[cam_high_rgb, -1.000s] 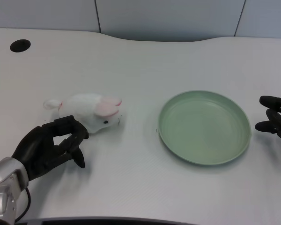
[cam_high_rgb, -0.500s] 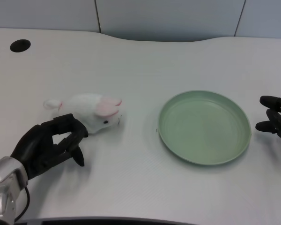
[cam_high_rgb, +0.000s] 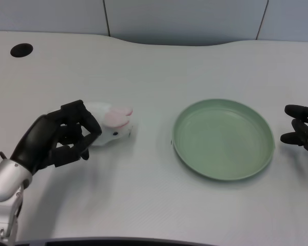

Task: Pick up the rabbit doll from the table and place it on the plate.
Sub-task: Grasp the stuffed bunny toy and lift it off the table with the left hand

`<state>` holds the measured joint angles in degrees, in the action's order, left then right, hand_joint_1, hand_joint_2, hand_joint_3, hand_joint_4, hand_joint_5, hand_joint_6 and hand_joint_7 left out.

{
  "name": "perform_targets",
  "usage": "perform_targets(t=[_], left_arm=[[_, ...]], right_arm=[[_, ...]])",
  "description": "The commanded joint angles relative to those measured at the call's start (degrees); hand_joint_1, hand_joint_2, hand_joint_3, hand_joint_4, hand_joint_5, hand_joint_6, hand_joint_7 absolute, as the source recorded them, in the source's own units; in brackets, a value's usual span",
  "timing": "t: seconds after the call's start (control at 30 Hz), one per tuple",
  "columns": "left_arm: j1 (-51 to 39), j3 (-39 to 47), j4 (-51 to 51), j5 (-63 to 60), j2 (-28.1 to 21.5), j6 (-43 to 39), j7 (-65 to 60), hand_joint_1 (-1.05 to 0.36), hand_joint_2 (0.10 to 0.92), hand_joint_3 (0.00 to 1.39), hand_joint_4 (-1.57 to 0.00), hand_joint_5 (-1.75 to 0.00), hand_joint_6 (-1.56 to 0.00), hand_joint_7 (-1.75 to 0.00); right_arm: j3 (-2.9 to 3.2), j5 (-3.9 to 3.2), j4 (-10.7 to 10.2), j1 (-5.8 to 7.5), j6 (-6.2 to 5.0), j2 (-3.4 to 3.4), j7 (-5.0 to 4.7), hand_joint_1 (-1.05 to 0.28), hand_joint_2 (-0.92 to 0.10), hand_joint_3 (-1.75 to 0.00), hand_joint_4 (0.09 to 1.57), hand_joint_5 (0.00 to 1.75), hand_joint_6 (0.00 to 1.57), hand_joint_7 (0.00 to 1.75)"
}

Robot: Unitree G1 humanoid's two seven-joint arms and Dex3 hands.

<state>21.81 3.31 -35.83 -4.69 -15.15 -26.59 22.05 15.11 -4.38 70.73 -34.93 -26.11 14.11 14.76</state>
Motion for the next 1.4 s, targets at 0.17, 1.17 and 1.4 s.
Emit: perform_targets(t=[0.17,1.17,1.4], left_arm=[[7.3,-7.9,0.6,-23.6,-12.1,-6.9,-16.4,-0.68,0.921,0.25,-0.56,-1.5,-0.57,-1.06],[33.9,-29.2,-19.8,-37.2,-8.9,8.4,-5.1,-1.03,0.921,0.11,0.0,-0.04,-0.05,0.0],[37.7,-32.5,-29.5,-38.2,-5.0,10.6,-7.0,-1.05,0.915,0.08,0.0,-0.04,-0.05,0.0]], right_arm=[[-0.25,-0.04,0.0,0.63,-0.36,0.19,-0.65,-0.42,-0.92,-0.25,0.76,0.79,0.96,0.01],[0.99,-1.12,-0.7,2.18,-1.2,1.01,1.64,-0.42,-0.92,-0.25,0.75,0.8,0.96,0.0],[0.98,-1.21,-0.9,2.42,-1.2,1.22,1.87,-0.43,-0.92,-0.25,0.76,0.8,0.96,0.01]])
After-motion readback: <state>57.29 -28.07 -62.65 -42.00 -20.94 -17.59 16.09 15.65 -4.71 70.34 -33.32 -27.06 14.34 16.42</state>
